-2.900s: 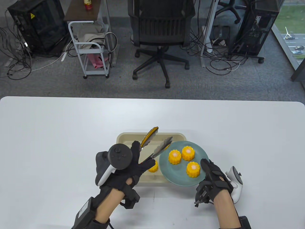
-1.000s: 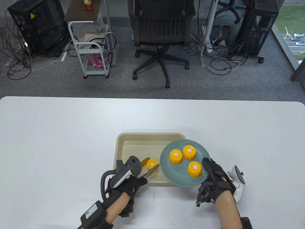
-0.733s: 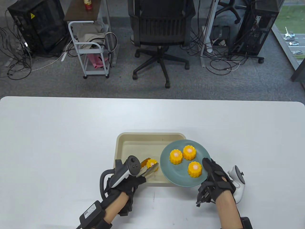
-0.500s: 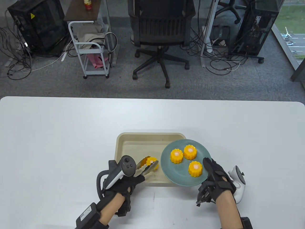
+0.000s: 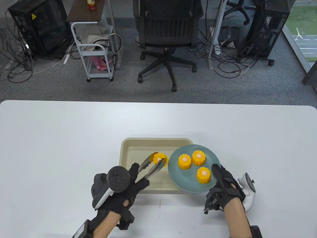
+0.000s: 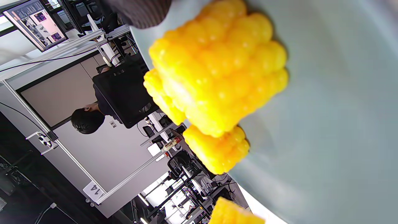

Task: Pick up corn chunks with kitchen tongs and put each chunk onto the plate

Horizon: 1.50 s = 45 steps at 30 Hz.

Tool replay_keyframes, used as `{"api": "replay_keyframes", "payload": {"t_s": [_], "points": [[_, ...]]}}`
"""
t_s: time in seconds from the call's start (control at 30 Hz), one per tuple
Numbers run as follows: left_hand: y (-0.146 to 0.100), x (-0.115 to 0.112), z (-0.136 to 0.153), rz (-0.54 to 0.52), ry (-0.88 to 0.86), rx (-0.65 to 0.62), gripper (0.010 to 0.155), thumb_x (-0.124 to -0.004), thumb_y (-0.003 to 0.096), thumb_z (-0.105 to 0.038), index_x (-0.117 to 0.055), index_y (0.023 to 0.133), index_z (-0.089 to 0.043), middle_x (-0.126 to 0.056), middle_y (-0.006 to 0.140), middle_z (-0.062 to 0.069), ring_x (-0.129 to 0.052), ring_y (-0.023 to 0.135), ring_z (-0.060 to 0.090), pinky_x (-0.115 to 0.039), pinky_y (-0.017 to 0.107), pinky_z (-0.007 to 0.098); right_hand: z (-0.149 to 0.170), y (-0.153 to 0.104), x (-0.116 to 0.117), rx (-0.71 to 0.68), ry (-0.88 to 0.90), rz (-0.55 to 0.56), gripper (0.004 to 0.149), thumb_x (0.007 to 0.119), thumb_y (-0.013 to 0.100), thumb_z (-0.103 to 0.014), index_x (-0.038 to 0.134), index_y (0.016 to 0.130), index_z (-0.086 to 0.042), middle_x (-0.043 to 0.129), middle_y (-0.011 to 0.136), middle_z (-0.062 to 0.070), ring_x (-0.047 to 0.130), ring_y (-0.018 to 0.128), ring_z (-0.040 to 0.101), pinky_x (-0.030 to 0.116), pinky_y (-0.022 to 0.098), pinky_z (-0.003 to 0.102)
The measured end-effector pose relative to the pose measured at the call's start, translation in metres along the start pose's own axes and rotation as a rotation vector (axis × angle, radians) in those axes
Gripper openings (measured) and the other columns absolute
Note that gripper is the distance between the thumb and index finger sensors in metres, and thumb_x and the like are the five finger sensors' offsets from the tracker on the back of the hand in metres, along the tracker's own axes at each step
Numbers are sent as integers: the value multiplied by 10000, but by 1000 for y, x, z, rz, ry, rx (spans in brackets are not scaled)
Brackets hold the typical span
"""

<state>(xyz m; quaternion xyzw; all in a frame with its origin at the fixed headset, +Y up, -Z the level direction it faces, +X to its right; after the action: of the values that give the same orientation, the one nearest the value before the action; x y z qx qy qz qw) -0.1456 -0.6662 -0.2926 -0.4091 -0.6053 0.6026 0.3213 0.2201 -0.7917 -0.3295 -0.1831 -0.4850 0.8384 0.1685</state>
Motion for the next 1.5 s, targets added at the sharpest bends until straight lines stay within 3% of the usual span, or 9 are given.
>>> {"api": "replay_keyframes", "payload": {"t_s": [0.17, 0.3, 0.67, 1.13, 1.33, 1.5], "points": [[-13, 0, -28, -33, 20, -123, 754, -735, 436, -651, -580, 1098, -326, -899, 847, 88, -1040, 391, 290, -900, 260, 485, 0, 0, -1, 0, -2, 5, 528, 626, 525, -335, 511, 1019, -187, 729, 1037, 141, 895, 868, 305, 881, 580, 410], [-16, -14, -47, -9, 48, -191, 754, -735, 435, -656, -580, 1098, -332, -899, 848, 81, -1041, 393, 286, -903, 261, 480, 0, 0, 0, 3, -4, 3, 528, 626, 524, -335, 511, 1019, -188, 732, 1036, 141, 896, 867, 305, 881, 581, 409], [-14, -44, -61, 64, 110, -224, 786, -730, 429, -666, -542, 1107, -316, -879, 860, 76, -1031, 408, 284, -898, 270, 479, 1, 0, 2, 7, -1, -10, 528, 626, 524, -334, 515, 1018, -186, 737, 1033, 141, 903, 861, 303, 886, 577, 408], [-6, -24, -32, 25, -76, -166, 920, -710, 411, -711, -411, 1127, -216, -782, 923, 146, -998, 490, 319, -889, 304, 492, 4, 1, 2, 17, 9, -10, 528, 630, 523, -332, 519, 1017, -183, 740, 1031, 144, 904, 860, 307, 886, 576, 412], [7, -11, 2, -20, -106, -14, 929, -707, 416, -711, -415, 1124, -186, -773, 927, 170, -984, 524, 355, -898, 290, 490, 3, 1, 2, 15, 12, -14, 528, 629, 524, -332, 519, 1017, -180, 737, 1030, 148, 904, 858, 310, 888, 572, 412], [25, -16, 36, -14, -84, 129, 932, -714, 416, -705, -412, 1125, -180, -739, 949, 190, -953, 577, 390, -894, 301, 504, 3, 1, 2, 14, 14, -17, 528, 630, 523, -333, 520, 1016, -178, 741, 1028, 151, 908, 855, 310, 889, 571, 412]]}}
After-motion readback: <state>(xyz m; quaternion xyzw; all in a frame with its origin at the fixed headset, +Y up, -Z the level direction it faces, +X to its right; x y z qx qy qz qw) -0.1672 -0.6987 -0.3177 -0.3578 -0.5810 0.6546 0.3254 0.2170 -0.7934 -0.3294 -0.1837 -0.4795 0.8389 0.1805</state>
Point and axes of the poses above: the tracker on the back of each hand, its own z axis roughly to the little-finger side, its own y axis roughly from the wrist to the fingertips, x = y × z, the point moved 5 cm from there along y, roughly from the wrist to the fingertips
